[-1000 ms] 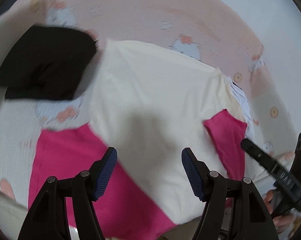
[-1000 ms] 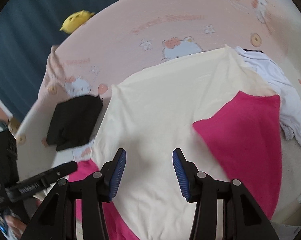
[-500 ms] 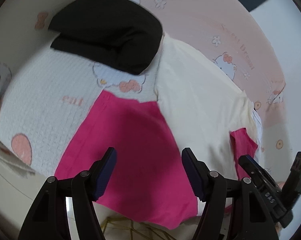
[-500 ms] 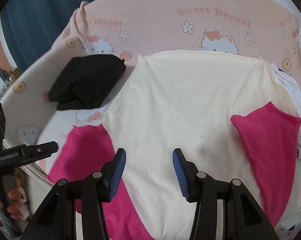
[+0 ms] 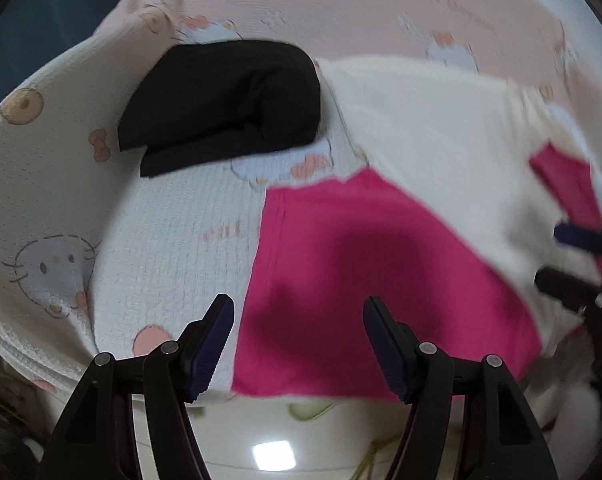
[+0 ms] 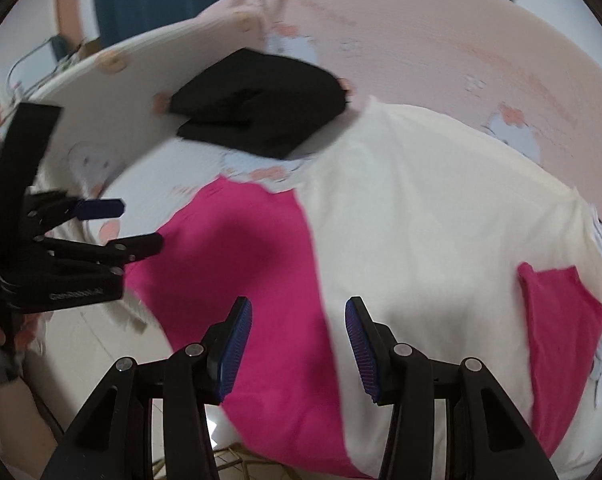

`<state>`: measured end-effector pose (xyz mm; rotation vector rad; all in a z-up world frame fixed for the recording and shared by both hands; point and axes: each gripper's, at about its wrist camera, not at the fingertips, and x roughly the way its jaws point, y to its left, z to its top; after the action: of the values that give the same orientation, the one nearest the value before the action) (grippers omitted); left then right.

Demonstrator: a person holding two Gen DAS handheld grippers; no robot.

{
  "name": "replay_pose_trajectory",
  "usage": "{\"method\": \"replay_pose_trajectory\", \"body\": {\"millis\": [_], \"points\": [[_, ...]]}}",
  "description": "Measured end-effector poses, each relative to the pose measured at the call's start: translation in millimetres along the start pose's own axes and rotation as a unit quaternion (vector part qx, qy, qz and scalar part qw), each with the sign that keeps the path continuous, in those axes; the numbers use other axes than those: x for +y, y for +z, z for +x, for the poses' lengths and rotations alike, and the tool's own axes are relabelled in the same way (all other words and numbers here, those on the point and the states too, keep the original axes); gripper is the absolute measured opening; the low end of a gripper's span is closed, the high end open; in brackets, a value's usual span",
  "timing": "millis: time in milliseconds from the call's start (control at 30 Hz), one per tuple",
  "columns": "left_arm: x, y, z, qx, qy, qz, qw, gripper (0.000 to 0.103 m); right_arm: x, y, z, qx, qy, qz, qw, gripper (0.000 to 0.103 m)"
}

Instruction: Fold clothes

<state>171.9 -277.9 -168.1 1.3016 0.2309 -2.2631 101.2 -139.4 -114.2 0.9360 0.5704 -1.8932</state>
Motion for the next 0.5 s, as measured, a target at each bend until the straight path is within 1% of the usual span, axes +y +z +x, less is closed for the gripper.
{"method": "replay_pose_trajectory", "body": {"millis": [67, 100, 133, 200, 233, 300, 433, 500], "points": [[11, -7, 7, 0.018, -0.01, -0.011, 0.9997, 0.065, 11, -3, 5, 0.004, -0.01, -0.025, 1.0, 0.048], [19, -11, 9, 0.027, -0.023, -0.03, 0.9989, 0.065, 16, -5, 8, 0.007, -0.018, -0.038, 0.999, 0.048], [27, -14, 11, 0.035, -0.037, -0.052, 0.9974, 0.065, 21, -6, 11, 0.012, -0.025, -0.051, 0.998, 0.048], [50, -22, 14, 0.044, -0.07, -0.117, 0.9897, 0.065, 31, -10, 18, 0.022, -0.04, -0.075, 0.996, 0.048], [59, -25, 15, 0.046, -0.084, -0.146, 0.9846, 0.065, 37, -12, 21, 0.026, -0.045, -0.091, 0.995, 0.048], [79, -35, 18, 0.049, -0.121, -0.213, 0.9683, 0.065, 51, -16, 26, 0.03, -0.055, -0.125, 0.99, 0.048], [98, -50, 23, 0.05, -0.175, -0.289, 0.9399, 0.065, 83, -24, 35, 0.029, -0.083, -0.194, 0.977, 0.048], [103, -56, 30, 0.059, -0.189, -0.311, 0.9297, 0.065, 98, -28, 40, 0.031, -0.09, -0.224, 0.97, 0.048]]}}
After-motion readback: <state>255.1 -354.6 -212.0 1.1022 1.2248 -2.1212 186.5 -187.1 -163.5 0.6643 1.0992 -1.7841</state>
